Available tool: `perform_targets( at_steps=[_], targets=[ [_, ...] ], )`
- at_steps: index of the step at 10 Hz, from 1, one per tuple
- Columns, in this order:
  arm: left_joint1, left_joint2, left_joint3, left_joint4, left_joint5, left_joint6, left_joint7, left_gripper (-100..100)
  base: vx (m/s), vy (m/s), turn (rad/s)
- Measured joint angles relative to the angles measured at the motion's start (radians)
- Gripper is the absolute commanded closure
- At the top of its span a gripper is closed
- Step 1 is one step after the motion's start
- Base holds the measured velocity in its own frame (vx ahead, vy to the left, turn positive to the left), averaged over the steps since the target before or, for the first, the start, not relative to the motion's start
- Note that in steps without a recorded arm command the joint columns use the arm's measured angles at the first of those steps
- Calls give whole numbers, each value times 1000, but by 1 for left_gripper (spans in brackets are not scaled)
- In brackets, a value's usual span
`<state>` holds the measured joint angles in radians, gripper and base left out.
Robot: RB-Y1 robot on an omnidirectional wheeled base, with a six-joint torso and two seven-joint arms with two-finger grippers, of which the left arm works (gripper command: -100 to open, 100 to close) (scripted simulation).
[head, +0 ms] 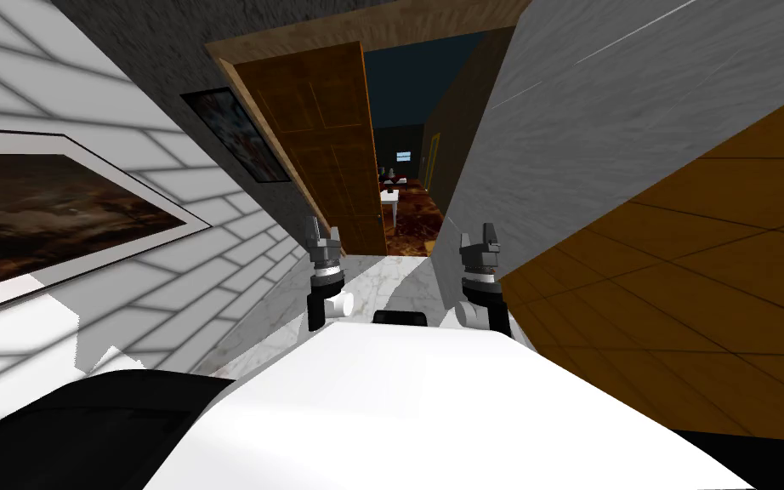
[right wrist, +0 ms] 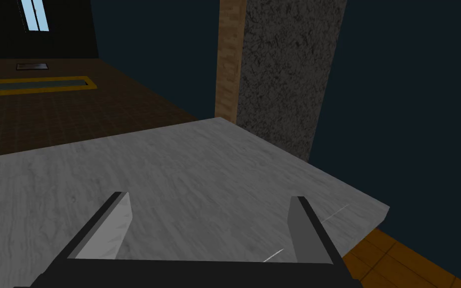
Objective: Pull the door open
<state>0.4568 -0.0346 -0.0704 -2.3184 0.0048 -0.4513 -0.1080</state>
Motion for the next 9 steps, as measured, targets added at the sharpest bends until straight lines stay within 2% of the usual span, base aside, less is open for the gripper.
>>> perform_targets(
  at_steps=[4, 7, 8, 9],
  targets=[
    [-25, 37, 15, 90, 6, -18, 15, -100, 127, 17, -45],
    [-32, 57, 16, 165, 7, -42, 24, -100, 136, 9, -34],
    [-43, 67, 24, 185, 11, -39, 30, -100, 127, 2, -36],
    [-42, 72, 25, 206, 11, -46, 34, -100, 105, 2, -20]
  ],
)
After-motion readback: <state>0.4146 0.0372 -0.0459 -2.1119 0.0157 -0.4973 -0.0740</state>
